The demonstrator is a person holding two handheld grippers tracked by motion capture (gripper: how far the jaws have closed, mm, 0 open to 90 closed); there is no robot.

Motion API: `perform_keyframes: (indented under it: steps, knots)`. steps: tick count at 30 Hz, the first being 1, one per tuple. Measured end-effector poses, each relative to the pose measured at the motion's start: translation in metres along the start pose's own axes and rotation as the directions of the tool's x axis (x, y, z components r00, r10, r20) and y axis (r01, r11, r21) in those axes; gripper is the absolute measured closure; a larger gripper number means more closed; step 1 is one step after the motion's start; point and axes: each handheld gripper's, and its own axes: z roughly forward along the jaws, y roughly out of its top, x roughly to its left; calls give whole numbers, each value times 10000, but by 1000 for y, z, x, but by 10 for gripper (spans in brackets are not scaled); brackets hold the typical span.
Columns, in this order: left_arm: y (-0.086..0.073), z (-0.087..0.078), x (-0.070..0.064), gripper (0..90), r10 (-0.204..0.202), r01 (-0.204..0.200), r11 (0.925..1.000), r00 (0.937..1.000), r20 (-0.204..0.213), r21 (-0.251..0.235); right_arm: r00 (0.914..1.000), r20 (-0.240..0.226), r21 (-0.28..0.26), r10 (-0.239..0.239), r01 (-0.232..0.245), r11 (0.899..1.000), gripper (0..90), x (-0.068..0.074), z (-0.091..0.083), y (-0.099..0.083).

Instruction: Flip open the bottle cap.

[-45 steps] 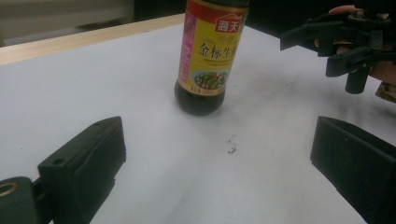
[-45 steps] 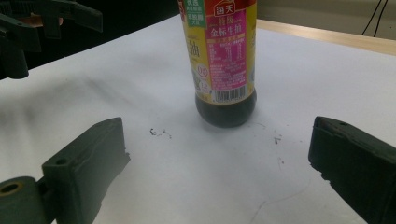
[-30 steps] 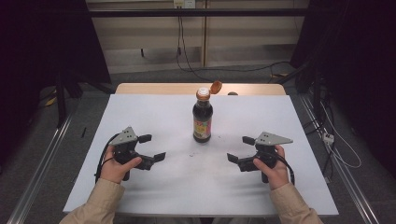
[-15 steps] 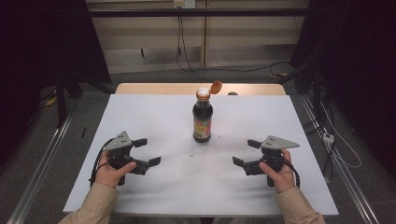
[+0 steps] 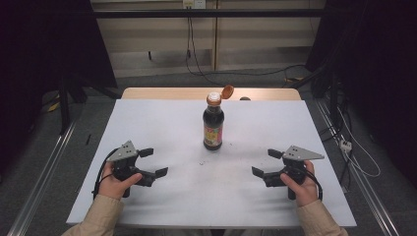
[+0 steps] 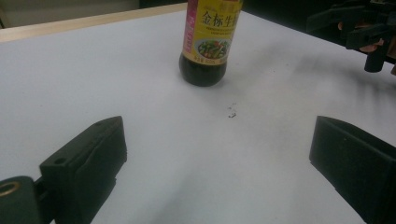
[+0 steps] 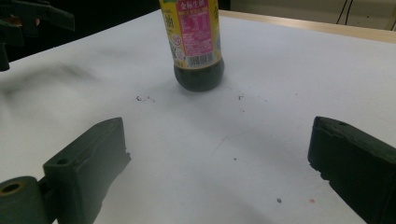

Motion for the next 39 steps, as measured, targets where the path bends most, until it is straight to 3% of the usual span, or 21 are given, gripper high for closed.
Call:
perform_keyframes:
  steps: [27, 39]
  knots:
    - [-14, -15, 2, 38, -203, 203, 9998, 9998, -44, -34, 9993, 365, 31, -42, 41, 10000, 46, -5, -26, -12]
    - [-16, -19, 4, 38, -115, 116, 9999, 9998, -168, 38, 9986, 521, 54, 8, -11, 10000, 47, -7, -37, -17]
